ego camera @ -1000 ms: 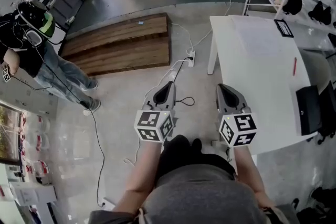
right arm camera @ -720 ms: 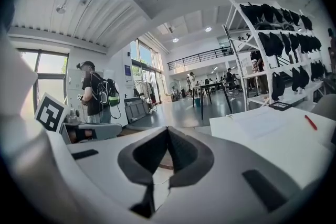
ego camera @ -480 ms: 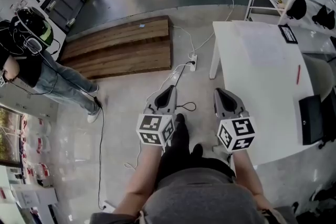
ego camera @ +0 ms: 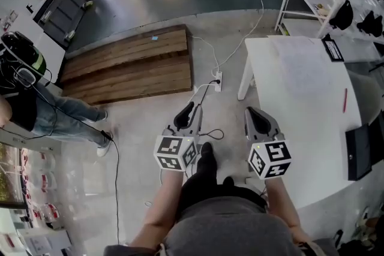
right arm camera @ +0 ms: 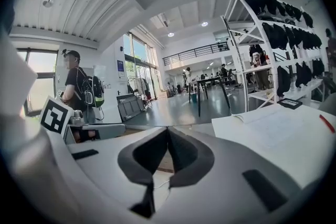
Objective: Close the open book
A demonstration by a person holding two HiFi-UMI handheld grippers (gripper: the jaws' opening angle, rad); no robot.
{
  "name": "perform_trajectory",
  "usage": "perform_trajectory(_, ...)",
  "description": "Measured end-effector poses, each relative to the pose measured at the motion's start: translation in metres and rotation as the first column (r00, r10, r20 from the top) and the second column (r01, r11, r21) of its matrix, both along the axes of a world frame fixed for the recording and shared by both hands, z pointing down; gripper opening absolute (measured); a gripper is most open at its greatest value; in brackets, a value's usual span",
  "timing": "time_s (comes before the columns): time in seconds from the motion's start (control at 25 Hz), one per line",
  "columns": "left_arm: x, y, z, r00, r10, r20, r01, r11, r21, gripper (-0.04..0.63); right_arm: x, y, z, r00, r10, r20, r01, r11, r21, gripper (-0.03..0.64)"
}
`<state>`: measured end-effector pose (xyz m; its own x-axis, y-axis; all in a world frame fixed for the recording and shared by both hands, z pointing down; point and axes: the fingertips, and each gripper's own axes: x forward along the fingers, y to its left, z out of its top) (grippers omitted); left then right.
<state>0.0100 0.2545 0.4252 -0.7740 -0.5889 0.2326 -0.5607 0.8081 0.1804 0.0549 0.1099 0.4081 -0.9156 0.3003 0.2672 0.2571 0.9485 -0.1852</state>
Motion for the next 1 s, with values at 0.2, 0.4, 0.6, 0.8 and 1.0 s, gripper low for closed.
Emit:
perform_trajectory(0.2, -0.052, 0.011, 0.006, 1.000, 0.022, -0.016, -0.022, 1.000, -0.002, 0.101, -0.046, 0.006, 0.005, 0.999, 0.037, -0.022, -0.037, 0.999, 0.001, 0.003)
perform_trajectory(0.4, -0.100, 0.016, 0.016, 0.998, 0.049, -0.051, -0.049, 0.999, -0.006, 0.141, -0.085, 0.007, 0.010, 0.995, 0.089, -0.045, -0.088, 0.996, 0.005, 0.003)
perform_trajectory(0.6, -0.141, 0.012, 0.024, 0.993, 0.094, -0.074, -0.094, 0.996, 0.008, 0.153, -0.118, 0.002, 0.009, 0.987, 0.152, -0.047, -0.151, 0.988, 0.014, 0.003)
perform_trajectory(0.8, -0.169, -0.013, 0.033, 0.980, 0.175, -0.096, -0.175, 0.985, 0.016, 0.166, -0.133, -0.016, 0.011, 0.970, 0.238, -0.056, -0.237, 0.971, 0.021, 0.003)
perform_trajectory(1.0, -0.191, -0.052, 0.037, 0.961, 0.254, -0.114, -0.252, 0.967, 0.026, 0.167, -0.140, -0.049, 0.015, 0.941, 0.330, -0.070, -0.329, 0.944, 0.023, 0.003)
